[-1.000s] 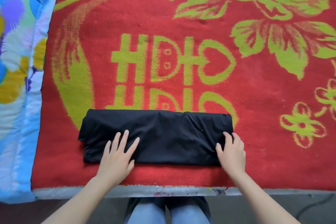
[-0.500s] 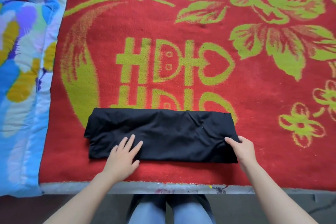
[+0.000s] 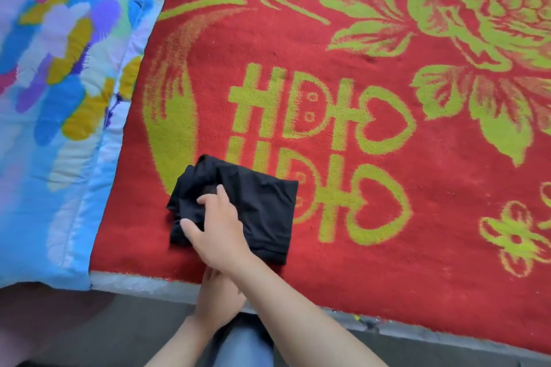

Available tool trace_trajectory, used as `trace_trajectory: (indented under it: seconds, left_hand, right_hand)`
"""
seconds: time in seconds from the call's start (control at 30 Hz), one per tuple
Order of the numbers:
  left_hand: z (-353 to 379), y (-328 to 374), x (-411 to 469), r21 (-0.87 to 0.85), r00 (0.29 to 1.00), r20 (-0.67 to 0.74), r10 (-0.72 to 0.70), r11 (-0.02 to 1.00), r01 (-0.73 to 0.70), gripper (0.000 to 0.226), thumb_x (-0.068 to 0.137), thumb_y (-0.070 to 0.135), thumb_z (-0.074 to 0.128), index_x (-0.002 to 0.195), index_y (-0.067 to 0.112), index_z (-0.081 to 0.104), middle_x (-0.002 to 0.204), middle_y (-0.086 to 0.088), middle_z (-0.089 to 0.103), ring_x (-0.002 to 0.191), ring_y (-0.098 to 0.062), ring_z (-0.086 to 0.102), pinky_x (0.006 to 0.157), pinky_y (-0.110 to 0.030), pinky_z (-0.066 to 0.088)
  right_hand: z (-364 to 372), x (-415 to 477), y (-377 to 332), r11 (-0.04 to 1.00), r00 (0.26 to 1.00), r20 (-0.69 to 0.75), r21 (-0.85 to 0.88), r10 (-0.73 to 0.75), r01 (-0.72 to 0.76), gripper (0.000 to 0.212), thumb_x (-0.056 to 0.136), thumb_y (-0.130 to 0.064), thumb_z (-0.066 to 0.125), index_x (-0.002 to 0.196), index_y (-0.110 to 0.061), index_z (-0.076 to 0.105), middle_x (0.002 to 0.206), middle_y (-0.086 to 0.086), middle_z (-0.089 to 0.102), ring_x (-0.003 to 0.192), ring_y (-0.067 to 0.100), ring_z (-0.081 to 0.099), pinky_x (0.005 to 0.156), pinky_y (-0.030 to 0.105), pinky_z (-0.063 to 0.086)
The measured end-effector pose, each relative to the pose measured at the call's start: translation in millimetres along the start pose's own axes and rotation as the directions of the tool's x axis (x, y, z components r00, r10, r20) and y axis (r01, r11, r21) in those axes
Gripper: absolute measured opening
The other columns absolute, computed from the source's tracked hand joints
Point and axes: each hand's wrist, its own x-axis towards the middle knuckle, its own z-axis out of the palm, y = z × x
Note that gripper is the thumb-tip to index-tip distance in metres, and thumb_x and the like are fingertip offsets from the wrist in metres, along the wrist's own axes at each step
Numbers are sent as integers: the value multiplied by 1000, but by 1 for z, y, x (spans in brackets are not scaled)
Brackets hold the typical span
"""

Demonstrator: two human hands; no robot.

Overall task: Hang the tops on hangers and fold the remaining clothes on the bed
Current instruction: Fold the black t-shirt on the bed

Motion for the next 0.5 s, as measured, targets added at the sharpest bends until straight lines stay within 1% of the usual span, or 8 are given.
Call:
trace_trajectory:
  seconds: [0.07, 0.13, 0.2, 0.23, 0.3, 0.37, 0.43, 0.5]
  left_hand:
    - [6, -11, -13, -78, 992, 86, -94, 992, 100, 33, 73, 1, 68, 104, -8, 64, 105, -24, 64, 103, -30, 62, 88, -42, 49]
    - [15, -31, -22, -20, 998, 33, -60, 998, 61, 34, 73, 12, 65, 105, 6, 67, 104, -10, 64, 100, -29, 59, 81, -41, 50]
    - [26, -51, -26, -10, 999, 4, -48, 999, 48, 37, 69, 22, 52, 101, 10, 68, 99, -9, 65, 100, -23, 53, 71, -43, 53]
    - [27, -53, -27, -19, 997, -54, -56, 998, 55, 42, 70, 24, 44, 104, 11, 64, 100, -12, 65, 101, -23, 49, 70, -44, 53]
    - [22, -52, -26, 30, 990, -136, -43, 998, 48, 44, 73, 23, 38, 113, 13, 51, 112, -18, 60, 108, -28, 45, 77, -47, 50]
    - [20, -51, -15, 127, 961, -271, 56, 992, -22, 53, 70, 18, 55, 123, 13, 45, 127, -21, 51, 117, -33, 43, 89, -49, 40]
    - [14, -51, 5, 202, 965, -237, 112, 977, -63, 85, 52, 8, 76, 130, 14, 42, 136, -23, 45, 124, -35, 38, 96, -49, 32]
    - [9, -52, 25, 279, 963, -223, 149, 957, -83, 102, 43, 3, 80, 135, 15, 38, 140, -22, 38, 128, -36, 36, 98, -52, 35]
  right_hand:
    - [18, 4, 9, 994, 992, 113, -105, 47, -35, 54, 97, -39, 43, 143, -16, 27, 157, 9, 7, 143, 25, 10, 111, 44, 19]
    - [27, 4, 39, 978, 994, 63, -193, 93, -79, 53, 98, -39, 39, 145, -16, 28, 156, 12, 11, 143, 25, 12, 111, 43, 20]
    - [29, -4, 78, 924, 987, -158, -378, -2, -59, 46, 93, -35, 48, 132, -12, 50, 145, 19, 38, 133, 30, 39, 99, 41, 41]
    - [28, -9, 94, 890, 984, -180, -452, -18, -67, 42, 83, -35, 57, 118, -12, 63, 130, 19, 54, 117, 31, 56, 84, 38, 52]
    - [28, -16, 124, 797, 990, -140, -599, 0, -85, 46, 58, -31, 77, 100, -14, 72, 111, 16, 67, 98, 30, 67, 67, 33, 56]
    - [30, -20, 151, 732, 993, -100, -681, -65, -21, 65, 41, -24, 87, 103, -16, 71, 113, 17, 66, 101, 31, 66, 71, 36, 56]
    - [29, -18, 164, 682, 993, -64, -731, -95, 18, 79, 40, -22, 88, 114, -18, 63, 119, 18, 63, 110, 33, 61, 78, 41, 54]
    - [30, -15, 167, 636, 992, -46, -771, -114, 37, 90, 41, -23, 87, 123, -18, 49, 124, 18, 60, 119, 34, 48, 85, 46, 51]
